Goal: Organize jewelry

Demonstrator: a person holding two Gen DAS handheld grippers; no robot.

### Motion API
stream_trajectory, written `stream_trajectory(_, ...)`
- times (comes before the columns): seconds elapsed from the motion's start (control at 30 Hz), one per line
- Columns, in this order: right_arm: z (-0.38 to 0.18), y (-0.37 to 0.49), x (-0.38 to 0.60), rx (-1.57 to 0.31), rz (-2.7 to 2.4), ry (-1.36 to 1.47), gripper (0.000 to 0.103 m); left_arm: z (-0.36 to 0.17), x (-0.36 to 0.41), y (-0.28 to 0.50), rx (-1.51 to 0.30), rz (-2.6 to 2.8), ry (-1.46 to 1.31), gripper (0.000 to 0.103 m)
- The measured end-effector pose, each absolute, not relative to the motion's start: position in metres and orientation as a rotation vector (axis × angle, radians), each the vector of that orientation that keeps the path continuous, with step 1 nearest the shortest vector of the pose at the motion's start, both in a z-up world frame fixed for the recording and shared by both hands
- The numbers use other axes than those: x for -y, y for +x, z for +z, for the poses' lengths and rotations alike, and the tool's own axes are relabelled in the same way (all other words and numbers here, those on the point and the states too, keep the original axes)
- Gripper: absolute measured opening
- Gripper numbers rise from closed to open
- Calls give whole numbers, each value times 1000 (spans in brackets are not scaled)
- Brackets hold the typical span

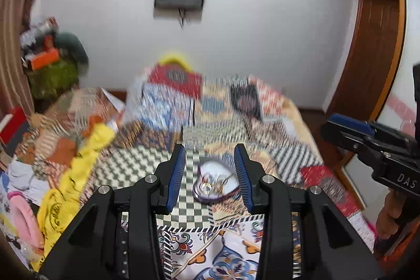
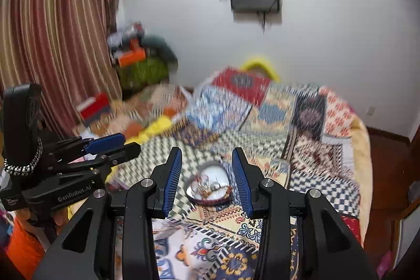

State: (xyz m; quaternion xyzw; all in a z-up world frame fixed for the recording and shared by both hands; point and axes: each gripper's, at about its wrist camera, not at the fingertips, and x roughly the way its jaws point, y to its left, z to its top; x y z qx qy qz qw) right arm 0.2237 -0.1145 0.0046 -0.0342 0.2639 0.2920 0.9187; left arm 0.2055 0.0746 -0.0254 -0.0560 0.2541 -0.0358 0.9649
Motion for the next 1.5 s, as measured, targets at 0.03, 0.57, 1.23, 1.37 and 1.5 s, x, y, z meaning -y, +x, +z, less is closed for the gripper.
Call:
stream_trajectory(0.03, 16, 209, 121, -502, 594, -54, 36, -13, -72, 191, -476, -66, -111, 38)
stream_trajectory(0.57, 69, 42, 147, -110, 485, -8, 62, 43, -18, 14, -92, 10, 5, 72)
stream_trajectory(1.23, 51, 22, 150, -134, 410, -15, 95, 30, -25, -5, -111, 63, -47, 96)
stream_trajectory(1.37, 50, 21, 153, -140, 411, -13, 95, 30, -23, -7, -117, 60, -42, 96)
stream_trajectory(1.5, 49, 21, 155, -151, 413, -9, 95, 30, -22, -6, -121, 57, -40, 96)
